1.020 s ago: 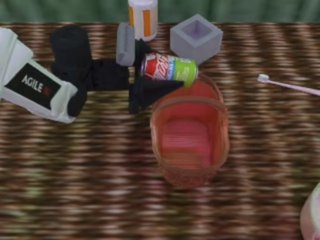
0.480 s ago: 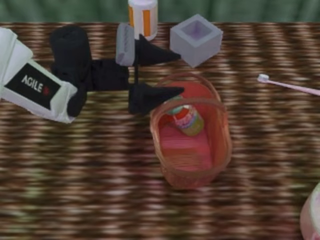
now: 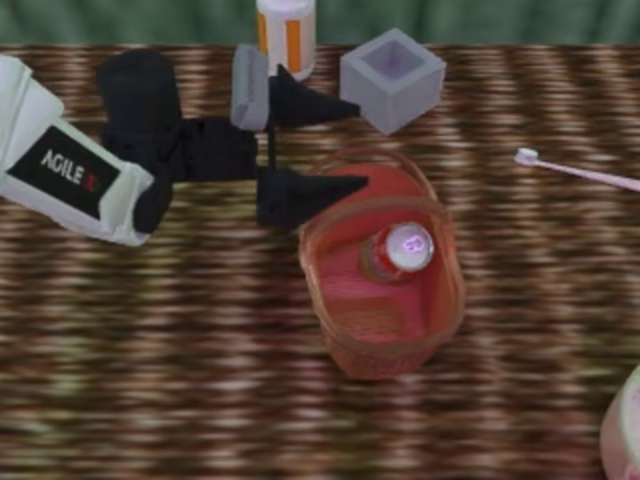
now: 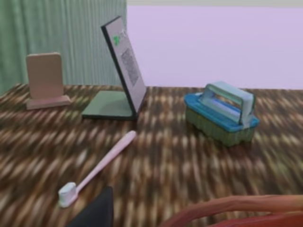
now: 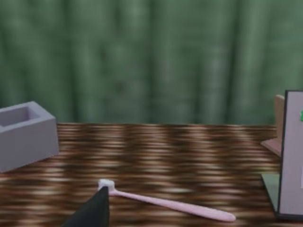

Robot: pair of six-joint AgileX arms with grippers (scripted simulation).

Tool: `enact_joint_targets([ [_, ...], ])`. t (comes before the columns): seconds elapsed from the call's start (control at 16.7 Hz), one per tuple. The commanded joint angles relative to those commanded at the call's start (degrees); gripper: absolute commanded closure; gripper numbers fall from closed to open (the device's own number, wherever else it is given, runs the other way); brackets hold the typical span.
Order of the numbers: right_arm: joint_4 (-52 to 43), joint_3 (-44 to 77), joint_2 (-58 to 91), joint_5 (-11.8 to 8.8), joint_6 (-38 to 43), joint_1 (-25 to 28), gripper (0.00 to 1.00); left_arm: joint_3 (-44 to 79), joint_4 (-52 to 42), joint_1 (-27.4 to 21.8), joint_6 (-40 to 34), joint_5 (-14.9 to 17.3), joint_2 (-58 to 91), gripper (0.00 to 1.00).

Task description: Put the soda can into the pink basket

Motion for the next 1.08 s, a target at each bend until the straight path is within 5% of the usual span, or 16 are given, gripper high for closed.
enact_joint_targets([
  [0.18,-4.74,5.22,5.33,-0.13,-2.94,2.09,0.00,-2.75,-3.16,1.15,-1.69,-3.30,-4.97,0.00],
  [0.42,-16.64,20.46,20.82,-0.15,-10.34,7.04,0.00,-10.11,-11.24,4.02,-5.05,-12.19,-19.39,0.00],
  [1.08,-62.17,88.28,89.29,-0.07,-39.52,26.21,0.00,-39.26,-38.48,13.73,-7.19,-47.08,-85.64,0.00],
])
